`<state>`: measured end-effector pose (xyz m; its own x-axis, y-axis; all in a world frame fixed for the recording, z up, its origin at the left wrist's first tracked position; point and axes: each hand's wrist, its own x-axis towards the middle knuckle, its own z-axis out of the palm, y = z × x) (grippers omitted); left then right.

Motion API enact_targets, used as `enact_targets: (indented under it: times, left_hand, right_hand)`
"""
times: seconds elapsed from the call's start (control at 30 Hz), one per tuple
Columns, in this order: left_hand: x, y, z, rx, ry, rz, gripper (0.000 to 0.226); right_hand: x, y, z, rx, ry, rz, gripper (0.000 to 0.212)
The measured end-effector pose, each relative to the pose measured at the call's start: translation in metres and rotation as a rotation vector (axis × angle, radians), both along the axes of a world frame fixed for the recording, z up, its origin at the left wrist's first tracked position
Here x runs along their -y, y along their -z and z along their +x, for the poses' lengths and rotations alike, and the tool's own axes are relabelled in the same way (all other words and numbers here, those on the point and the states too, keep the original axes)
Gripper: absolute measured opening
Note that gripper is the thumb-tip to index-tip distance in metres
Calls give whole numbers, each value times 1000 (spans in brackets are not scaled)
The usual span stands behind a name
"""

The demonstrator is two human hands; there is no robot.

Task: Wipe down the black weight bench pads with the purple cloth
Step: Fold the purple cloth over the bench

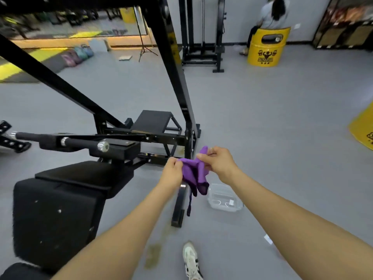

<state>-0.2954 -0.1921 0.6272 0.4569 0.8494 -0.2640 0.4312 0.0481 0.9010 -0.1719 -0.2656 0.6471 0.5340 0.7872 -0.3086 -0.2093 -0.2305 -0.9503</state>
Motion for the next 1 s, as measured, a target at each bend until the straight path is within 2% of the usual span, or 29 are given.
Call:
enact_targets:
  times: [0.13, 0.27, 0.33, 0.37, 0.43, 0.57, 0.63, 0.67, 0.77, 0.87, 0.93, 1.0]
  left_hand:
    - [24, -52, -66, -50, -29, 77, 23]
    - [48, -97, -137, -25, 103, -39, 24]
    - [56, -111, -175, -76, 159, -32, 26]
    - [58, -115, -195, -89, 137, -6, 19]
    - [59, -120, -231, -79, 25, 21, 3]
    - [60, -119, -296, -177, -71, 64, 26]
    - [66, -120, -312, -190, -80, 74, 33]
    - [70, -122, -325, -168, -75, 62, 35]
    - [81, -134, -352, 2, 19, -69, 32]
    - [90, -156, -373, 159, 84, -184, 36]
    - [93, -170, -388, 201, 143, -239, 42]
    - [93, -180, -407, 181, 251, -187, 30]
  right_hand:
    - [37, -39, -52, 23, -335, -65, 22]
    - [61, -66, -92, 313, -654, -212, 15]
    - [69, -74, -114, 547, -694, -269, 7]
    - [73, -76, -125, 645, -680, -286, 14]
    - [78, -80, -149, 720, -612, -286, 23]
    - [73, -89, -202, 917, -577, -310, 23]
    - [67, -103, -231, 870, -540, -292, 27]
    - [64, -109, -252, 786, -519, -265, 29]
    - [55, -128, -311, 473, -440, -179, 33]
    - [50, -142, -360, 150, -406, -92, 23]
    - [49, -149, -382, 90, -408, -64, 20]
    - [46, -154, -397, 29, -432, -37, 16]
